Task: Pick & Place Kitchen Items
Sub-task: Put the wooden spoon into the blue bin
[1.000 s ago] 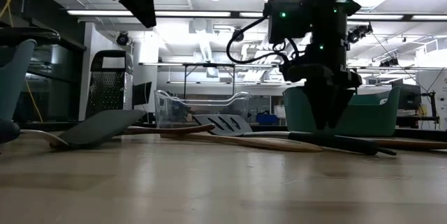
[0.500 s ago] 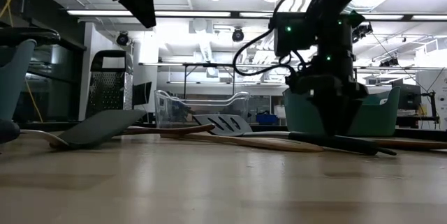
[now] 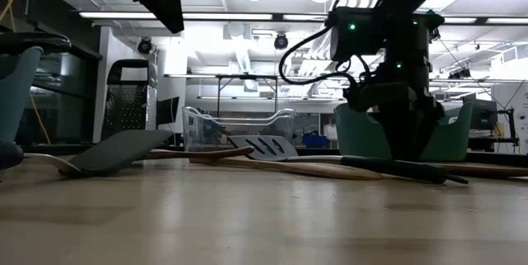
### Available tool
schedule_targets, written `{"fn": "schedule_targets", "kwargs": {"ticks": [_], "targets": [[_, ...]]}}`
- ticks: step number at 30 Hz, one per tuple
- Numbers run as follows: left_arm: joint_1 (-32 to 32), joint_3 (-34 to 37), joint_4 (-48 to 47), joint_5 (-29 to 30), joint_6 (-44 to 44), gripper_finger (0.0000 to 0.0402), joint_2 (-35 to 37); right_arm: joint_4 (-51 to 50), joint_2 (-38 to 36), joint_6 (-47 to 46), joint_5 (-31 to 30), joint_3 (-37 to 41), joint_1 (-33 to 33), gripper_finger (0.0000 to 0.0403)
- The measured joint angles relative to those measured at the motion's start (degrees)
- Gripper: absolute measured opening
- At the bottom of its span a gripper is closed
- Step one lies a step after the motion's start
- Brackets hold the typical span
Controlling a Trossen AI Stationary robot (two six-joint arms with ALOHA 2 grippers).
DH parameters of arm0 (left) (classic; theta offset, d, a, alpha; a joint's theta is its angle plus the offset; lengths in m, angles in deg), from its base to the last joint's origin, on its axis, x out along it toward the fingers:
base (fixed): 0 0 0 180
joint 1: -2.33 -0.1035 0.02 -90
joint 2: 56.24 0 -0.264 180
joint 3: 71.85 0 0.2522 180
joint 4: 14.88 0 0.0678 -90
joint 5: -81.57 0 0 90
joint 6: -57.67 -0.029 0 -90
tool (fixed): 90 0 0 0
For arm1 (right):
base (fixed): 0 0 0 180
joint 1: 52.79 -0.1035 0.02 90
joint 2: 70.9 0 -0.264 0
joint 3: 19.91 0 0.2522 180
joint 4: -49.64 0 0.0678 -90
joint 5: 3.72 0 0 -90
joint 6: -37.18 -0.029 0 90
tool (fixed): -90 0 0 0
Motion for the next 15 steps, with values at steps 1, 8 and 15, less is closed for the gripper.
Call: {"fn": "schedule_targets", "kwargs": {"ticks": [1,8,15], "targets": [[0.0,0.0,0.0,0.0,0.0,0.0142,0.0,0.1,0.0,0.0,0.3,0.1,0.0,0.0234],[0.0,0.0,0.0,0.0,-0.2,0.0142,0.0,0.0,0.1,-0.3,-0.5,0.3,0.0,0.023],[0.0,0.0,0.0,-0.1,-0.3,0.0142,0.0,0.1,0.2,-0.5,-2.2,0.4,0.0,0.0175]]}}
